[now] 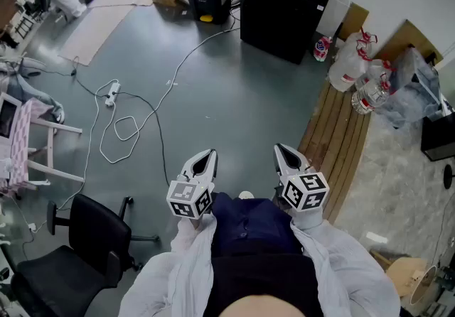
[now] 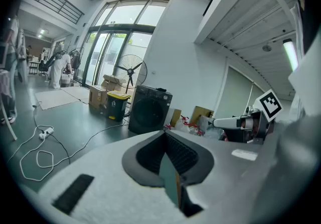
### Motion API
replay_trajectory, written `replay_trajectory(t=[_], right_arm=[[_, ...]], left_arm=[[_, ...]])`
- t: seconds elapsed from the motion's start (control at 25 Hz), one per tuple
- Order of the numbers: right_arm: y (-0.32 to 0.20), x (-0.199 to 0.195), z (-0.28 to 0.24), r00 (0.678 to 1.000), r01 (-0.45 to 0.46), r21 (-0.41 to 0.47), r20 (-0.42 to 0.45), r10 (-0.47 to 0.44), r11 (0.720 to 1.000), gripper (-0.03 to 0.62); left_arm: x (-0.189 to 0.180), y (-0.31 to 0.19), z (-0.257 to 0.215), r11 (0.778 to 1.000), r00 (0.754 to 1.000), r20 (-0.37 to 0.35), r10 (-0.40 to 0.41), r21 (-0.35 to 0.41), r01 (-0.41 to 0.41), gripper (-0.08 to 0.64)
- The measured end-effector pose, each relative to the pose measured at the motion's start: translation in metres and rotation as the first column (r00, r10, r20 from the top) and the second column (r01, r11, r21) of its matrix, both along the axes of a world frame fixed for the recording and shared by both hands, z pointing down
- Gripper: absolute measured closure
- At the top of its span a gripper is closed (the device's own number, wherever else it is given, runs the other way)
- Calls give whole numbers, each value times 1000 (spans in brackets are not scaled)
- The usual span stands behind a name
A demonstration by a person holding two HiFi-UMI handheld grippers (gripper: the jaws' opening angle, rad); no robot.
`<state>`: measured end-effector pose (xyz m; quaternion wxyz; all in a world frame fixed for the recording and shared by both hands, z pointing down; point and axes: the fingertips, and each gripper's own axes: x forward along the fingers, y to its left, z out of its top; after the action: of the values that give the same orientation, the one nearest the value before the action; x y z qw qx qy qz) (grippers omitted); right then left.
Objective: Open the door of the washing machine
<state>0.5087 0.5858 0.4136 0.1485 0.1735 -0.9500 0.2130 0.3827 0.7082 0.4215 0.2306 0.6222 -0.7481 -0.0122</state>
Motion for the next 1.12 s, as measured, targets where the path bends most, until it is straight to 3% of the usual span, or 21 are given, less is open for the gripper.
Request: replay_trajectory(t=[0.32, 0.52, 0.6, 0.8, 1.12], right_arm=[[6, 11, -21, 997, -10, 51, 82, 6, 999, 584], [13, 10, -24, 995, -10, 26, 98, 7, 1000, 584], [17, 9, -22, 995, -5, 14, 95, 4, 1000, 584], [16, 2, -12, 996, -14, -26, 92, 16, 1000, 584], [-14, -30, 2, 998, -24, -47, 56, 27, 999, 584]], left_arm=[[20, 3, -9, 1000, 1000, 7, 8, 15, -8, 558], [22, 10, -10, 1000, 1000, 22, -15, 8, 15, 557], [20, 12, -8, 1000, 1000, 13, -27, -2, 27, 461], [13, 6, -2, 1000, 1000, -9, -18, -11, 18, 374], [-20, -39, 8, 1000, 999, -34, 7, -19, -7, 331]])
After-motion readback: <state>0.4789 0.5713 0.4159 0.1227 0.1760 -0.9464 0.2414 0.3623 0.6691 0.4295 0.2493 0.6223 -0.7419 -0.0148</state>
